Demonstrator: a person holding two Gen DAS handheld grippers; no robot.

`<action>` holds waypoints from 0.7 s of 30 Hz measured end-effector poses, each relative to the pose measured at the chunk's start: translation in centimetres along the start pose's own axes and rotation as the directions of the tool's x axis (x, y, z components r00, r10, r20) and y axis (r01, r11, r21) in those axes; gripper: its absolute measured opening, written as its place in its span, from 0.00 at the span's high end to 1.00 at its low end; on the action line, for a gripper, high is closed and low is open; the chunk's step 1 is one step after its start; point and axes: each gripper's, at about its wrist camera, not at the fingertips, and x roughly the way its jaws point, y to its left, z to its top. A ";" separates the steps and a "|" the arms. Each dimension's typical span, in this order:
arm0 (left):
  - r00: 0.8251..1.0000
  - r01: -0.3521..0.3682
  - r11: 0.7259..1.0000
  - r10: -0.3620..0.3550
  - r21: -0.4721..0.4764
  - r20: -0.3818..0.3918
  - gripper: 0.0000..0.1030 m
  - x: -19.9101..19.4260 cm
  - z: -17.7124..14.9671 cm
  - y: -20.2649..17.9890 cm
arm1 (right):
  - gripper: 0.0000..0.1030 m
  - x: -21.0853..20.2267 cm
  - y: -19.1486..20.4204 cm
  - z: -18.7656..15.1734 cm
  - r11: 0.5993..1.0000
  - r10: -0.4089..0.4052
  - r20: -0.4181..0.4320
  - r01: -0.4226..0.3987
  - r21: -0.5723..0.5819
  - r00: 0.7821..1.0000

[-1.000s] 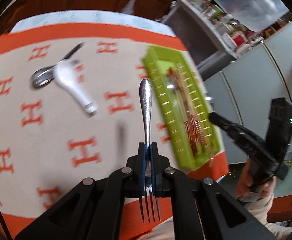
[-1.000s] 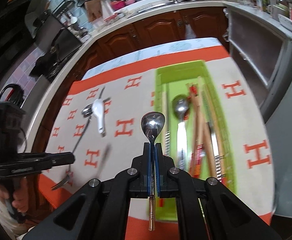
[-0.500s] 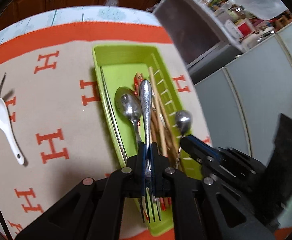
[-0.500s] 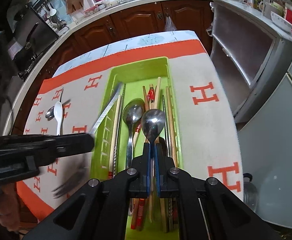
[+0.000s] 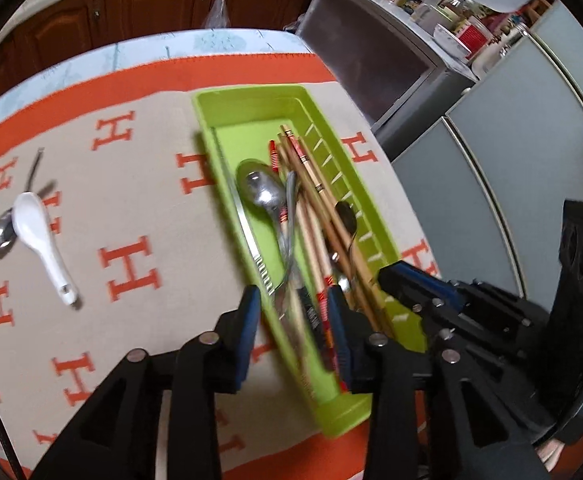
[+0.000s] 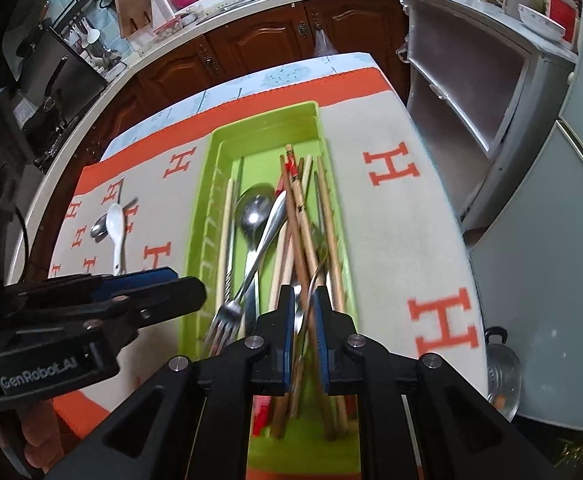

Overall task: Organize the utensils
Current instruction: 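Drop the fork into the tray with the left tool while the right drops the spoon, then grasp the white ceramic spoon with the right tool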

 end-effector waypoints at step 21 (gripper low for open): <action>0.967 -0.177 0.984 0.180 -0.035 0.181 0.07 -9.8 -7.7 7.6 | 0.50 -6.7 7.7 -4.8 0.996 0.042 0.056 -0.037 -0.076 0.998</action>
